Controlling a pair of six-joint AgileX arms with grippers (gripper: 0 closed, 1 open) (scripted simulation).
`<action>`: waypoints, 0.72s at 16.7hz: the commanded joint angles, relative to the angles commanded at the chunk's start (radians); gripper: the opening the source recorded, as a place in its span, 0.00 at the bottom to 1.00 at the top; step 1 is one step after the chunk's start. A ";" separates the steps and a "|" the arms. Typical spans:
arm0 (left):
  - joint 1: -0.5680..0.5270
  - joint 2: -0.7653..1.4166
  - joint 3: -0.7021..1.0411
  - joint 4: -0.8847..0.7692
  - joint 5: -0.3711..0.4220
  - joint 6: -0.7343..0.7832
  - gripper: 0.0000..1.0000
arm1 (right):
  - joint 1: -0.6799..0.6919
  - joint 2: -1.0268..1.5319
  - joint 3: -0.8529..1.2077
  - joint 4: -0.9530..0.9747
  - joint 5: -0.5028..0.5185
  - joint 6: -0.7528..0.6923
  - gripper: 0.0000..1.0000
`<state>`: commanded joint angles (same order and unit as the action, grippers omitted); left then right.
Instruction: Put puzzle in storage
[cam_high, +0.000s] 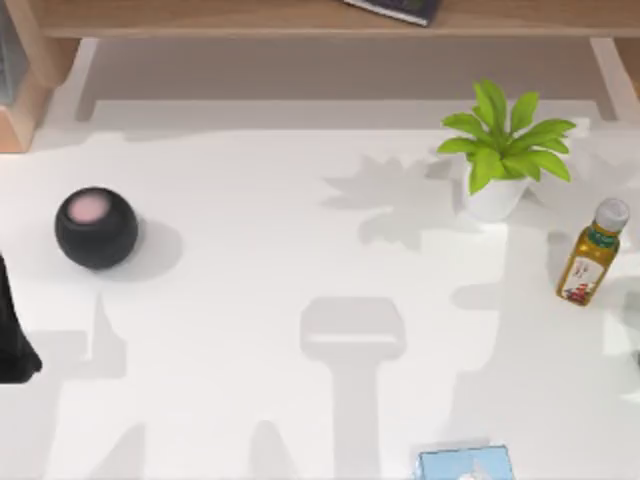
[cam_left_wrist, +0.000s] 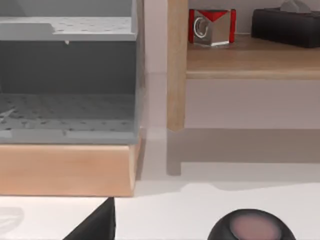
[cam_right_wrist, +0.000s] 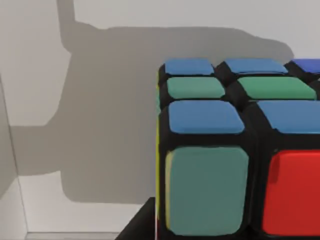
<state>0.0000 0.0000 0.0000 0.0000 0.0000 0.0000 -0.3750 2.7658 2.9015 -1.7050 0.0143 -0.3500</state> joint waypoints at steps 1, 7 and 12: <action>0.000 0.000 0.000 0.000 0.000 0.000 1.00 | 0.000 0.000 0.000 0.000 0.000 0.000 0.15; 0.000 0.000 0.000 0.000 0.000 0.000 1.00 | 0.000 0.000 0.000 0.000 0.000 0.000 0.60; 0.000 0.000 0.000 0.000 0.000 0.000 1.00 | 0.000 0.000 0.000 0.000 0.000 0.000 0.98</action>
<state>0.0000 0.0000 0.0000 0.0000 0.0000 0.0000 -0.3750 2.7658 2.9015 -1.7050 0.0143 -0.3500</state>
